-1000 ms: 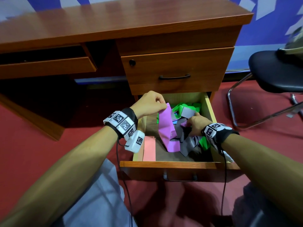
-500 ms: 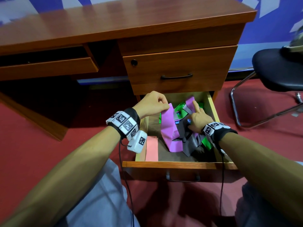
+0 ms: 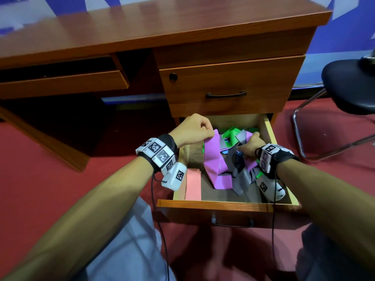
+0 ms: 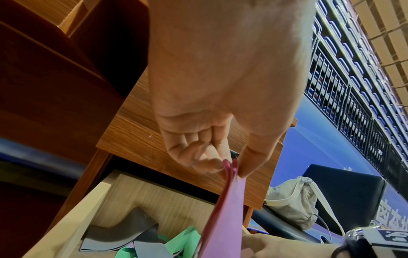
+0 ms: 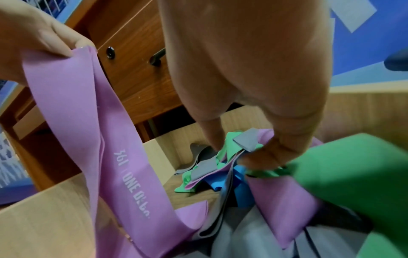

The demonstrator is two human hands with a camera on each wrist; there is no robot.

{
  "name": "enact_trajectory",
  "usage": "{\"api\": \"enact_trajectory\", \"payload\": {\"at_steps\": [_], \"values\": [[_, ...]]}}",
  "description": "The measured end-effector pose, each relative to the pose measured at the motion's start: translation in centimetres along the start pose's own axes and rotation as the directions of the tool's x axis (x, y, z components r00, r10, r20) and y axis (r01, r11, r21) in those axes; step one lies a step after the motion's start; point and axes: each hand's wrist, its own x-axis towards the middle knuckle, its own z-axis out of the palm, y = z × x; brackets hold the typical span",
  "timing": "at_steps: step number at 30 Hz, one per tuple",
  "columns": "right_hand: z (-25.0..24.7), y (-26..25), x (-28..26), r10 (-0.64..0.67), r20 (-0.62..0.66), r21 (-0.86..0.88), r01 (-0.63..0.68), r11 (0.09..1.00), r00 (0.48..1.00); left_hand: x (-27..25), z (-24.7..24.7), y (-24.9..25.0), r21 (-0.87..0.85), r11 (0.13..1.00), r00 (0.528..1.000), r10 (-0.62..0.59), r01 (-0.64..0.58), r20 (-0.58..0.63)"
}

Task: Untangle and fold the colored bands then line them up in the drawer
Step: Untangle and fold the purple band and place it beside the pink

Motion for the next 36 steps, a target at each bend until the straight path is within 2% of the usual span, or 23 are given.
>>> {"api": "enact_trajectory", "payload": {"at_steps": [2, 3, 6, 8, 10, 14, 18, 21, 24, 27, 29, 31, 34, 36], "values": [[-0.2, -0.2, 0.0, 0.033, -0.111, 0.038, -0.029, 0.999, 0.993, 0.0, 0.0, 0.1, 0.007, 1.0, 1.0, 0.002, -0.002, -0.001], [-0.5, -0.5, -0.2, 0.015, -0.113, 0.021, -0.013, 1.0, 0.994, 0.0, 0.0, 0.2, 0.01, 1.0, 1.0, 0.004, -0.004, -0.001], [-0.9, -0.8, -0.7, -0.09, -0.002, -0.046, 0.09, 0.995, 0.996, 0.0, 0.1, 0.3, 0.019, 1.0, 1.0, 0.005, -0.005, 0.004], [-0.7, -0.4, -0.9, -0.101, -0.051, -0.037, 0.099, 0.994, 0.994, 0.0, 0.1, 0.4, 0.029, 1.0, 1.0, 0.001, -0.002, 0.008], [-0.9, -0.3, -1.8, -0.164, -0.079, 0.022, 0.166, 0.986, 0.983, 0.1, 0.1, 0.4, 0.043, 0.999, 1.0, -0.005, 0.005, 0.006], [-2.1, -1.3, -2.8, -0.267, -0.039, 0.299, 0.266, 0.916, 0.963, 0.4, -0.2, -0.1, 0.061, 0.998, 1.0, -0.019, 0.02, -0.012], [-3.2, -2.5, -4.0, -0.273, -0.021, 0.526, 0.243, 0.815, 0.962, 0.5, -0.6, -0.7, 0.061, 0.997, 0.999, -0.034, 0.037, -0.041], [-4.7, -3.1, -6.8, -0.356, -0.054, 0.628, 0.309, 0.714, 0.933, 0.5, -1.3, -0.4, -0.024, 1.0, 0.989, -0.005, 0.001, -0.151], [-5.8, -3.9, -8.0, -0.431, -0.203, 0.63, 0.454, 0.63, 0.879, -0.2, -1.8, 1.1, -0.126, 0.986, 0.945, 0.06, -0.105, -0.321], [-6.8, -5.3, -8.7, -0.419, -0.364, 0.646, 0.55, 0.529, 0.832, -0.9, -2.4, 3.0, -0.183, 0.95, 0.87, 0.139, -0.252, -0.474], [-7.6, -5.8, -9.4, -0.446, -0.364, 0.666, 0.563, 0.489, 0.818, -1.2, -2.9, 4.0, -0.228, 0.91, 0.815, 0.171, -0.347, -0.554], [-8.2, -6.1, -10.6, -0.508, -0.317, 0.706, 0.557, 0.437, 0.801, -1.3, -3.1, 4.3, -0.252, 0.895, 0.789, 0.157, -0.367, -0.594], [-8.5, -6.0, -11.4, -0.539, -0.27, 0.777, 0.511, 0.367, 0.798, -1.0, -2.6, 3.7, -0.256, 0.922, 0.841, 0.118, -0.29, -0.528], [-8.3, -5.7, -11.0, -0.52, -0.216, 0.809, 0.45, 0.379, 0.826, -0.9, -1.9, 2.9, -0.246, 0.943, 0.88, 0.09, -0.226, -0.467]]}}
